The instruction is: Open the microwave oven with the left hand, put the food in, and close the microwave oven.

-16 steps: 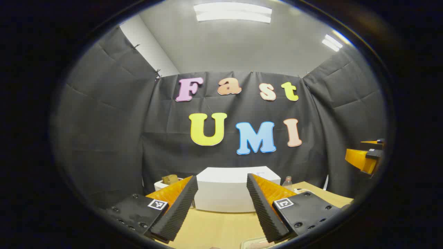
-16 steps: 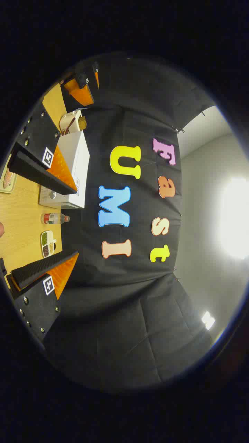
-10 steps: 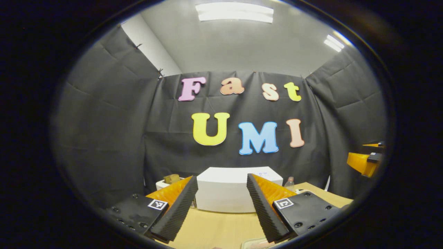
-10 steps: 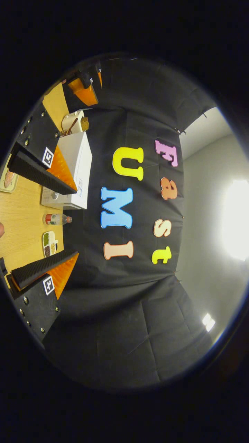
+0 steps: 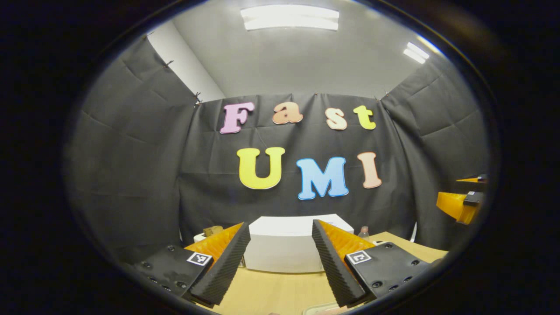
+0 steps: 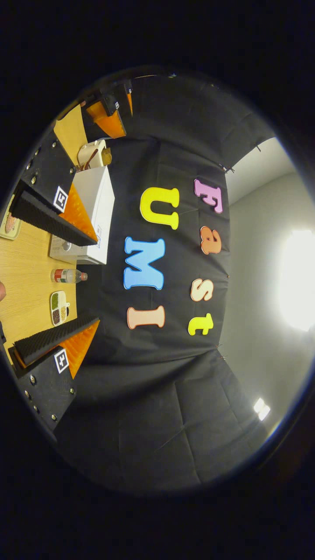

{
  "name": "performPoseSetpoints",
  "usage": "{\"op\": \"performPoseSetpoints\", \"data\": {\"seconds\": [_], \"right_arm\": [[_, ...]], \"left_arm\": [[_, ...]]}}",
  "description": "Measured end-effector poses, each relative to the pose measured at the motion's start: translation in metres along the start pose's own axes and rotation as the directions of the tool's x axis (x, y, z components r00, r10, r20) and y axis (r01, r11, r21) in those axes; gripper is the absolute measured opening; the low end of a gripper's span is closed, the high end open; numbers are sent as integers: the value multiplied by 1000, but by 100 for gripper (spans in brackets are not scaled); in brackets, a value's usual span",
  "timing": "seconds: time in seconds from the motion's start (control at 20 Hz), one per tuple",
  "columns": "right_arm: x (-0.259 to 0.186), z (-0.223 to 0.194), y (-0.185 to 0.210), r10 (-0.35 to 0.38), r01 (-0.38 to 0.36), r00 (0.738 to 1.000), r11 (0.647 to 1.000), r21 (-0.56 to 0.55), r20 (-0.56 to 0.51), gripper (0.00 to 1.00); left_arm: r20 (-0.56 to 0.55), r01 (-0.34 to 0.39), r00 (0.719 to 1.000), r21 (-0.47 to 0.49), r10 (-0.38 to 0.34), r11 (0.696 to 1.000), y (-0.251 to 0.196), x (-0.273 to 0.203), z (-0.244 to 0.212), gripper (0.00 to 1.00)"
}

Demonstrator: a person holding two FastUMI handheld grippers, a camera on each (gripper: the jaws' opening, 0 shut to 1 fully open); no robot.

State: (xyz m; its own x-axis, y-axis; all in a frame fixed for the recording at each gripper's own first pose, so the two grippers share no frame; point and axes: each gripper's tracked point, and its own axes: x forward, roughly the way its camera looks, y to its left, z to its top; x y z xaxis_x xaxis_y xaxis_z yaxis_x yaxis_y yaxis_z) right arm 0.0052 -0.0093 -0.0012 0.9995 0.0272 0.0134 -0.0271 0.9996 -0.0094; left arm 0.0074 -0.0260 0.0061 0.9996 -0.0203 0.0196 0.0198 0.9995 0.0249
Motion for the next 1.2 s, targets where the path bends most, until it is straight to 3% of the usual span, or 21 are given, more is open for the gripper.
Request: {"op": "performPoseSetpoints", "data": {"seconds": [0.45, 0.9, 1.2], "right_arm": [[-1, -8, -44, 69, -69, 998, 997, 30, -5, 97], [22, -13, -62, -21, 21, 1000, 999, 25, -16, 97], [33, -12, -58, -101, 101, 995, 995, -1, -14, 97]], "left_arm": [[-18, 1, 1000, -19, -1, 1000, -52, 24, -14, 94], [-71, 73, 994, -56, -77, 996, -69, 121, -57, 95], [-118, 178, 976, -64, -184, 982, -93, 188, -107, 96]]}}
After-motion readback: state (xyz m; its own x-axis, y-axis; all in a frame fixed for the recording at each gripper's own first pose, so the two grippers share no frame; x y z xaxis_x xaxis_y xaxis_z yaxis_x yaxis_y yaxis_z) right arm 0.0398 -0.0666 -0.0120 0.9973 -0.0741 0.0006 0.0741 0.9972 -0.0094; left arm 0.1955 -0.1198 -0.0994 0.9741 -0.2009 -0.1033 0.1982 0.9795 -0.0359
